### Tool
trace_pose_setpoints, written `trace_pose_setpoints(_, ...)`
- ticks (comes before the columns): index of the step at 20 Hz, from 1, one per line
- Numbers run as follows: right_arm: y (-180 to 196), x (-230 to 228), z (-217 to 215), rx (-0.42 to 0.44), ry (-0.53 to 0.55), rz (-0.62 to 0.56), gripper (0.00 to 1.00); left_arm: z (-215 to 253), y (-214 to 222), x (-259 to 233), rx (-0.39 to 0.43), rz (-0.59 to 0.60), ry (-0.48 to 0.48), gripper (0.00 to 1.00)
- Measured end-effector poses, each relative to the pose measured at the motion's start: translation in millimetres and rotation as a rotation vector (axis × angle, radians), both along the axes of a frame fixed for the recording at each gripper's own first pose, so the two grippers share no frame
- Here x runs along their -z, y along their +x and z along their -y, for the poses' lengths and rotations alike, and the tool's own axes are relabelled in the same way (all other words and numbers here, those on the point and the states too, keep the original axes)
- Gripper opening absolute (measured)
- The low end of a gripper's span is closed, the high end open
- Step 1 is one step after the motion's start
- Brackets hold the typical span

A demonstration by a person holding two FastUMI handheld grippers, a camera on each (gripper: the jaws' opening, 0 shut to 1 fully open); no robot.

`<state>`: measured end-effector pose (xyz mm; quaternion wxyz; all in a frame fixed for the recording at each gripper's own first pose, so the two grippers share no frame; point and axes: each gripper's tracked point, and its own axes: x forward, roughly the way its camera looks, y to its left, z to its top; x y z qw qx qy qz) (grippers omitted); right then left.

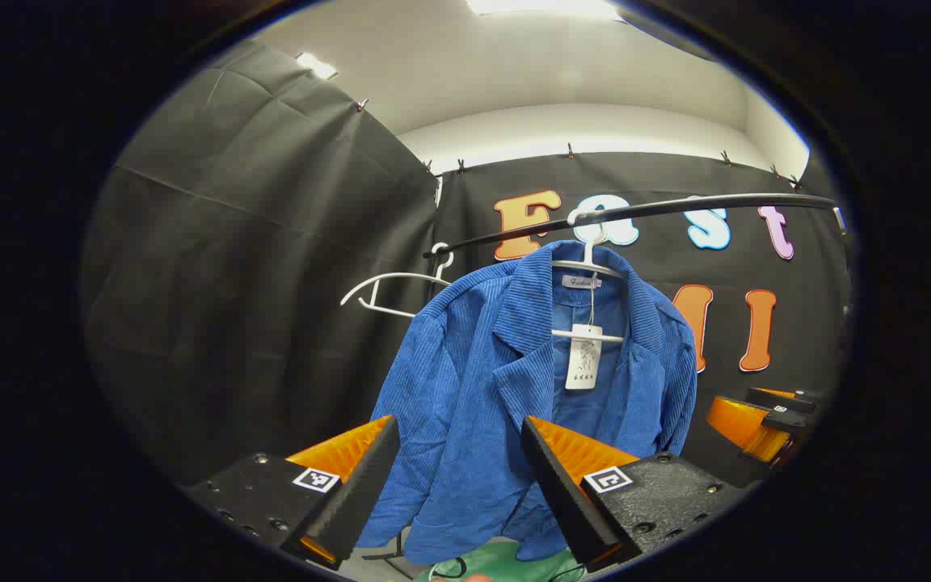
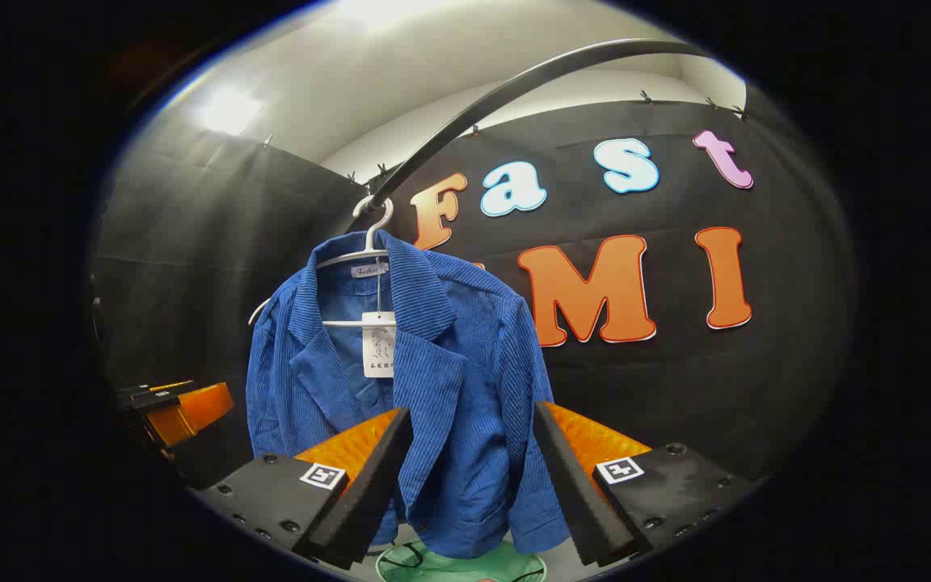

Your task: Grasp the clothes on the hanger with both hands and then place them into the laundry hamper below.

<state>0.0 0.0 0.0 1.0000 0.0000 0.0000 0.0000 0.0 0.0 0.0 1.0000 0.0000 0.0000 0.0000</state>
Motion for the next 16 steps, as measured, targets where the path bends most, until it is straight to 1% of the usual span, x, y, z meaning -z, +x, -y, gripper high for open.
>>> trace_pose_setpoints(14,-6.9,-2.9,6.7,0.016,0.002,0.006,0.97,10.5,1.3,0.5,0.029,-0.002,0.001,0.92)
trace_pose_setpoints(15,-8.2,-2.6,5.8,0.013,0.004,0.004,0.92,11.1,0.9,0.2,0.029,-0.003,0.002,0.92)
trace_pose_setpoints(16,-8.6,-1.9,4.8,0.011,0.005,0.003,0.92,10.6,-0.2,0.4,0.028,-0.005,0.002,0.92)
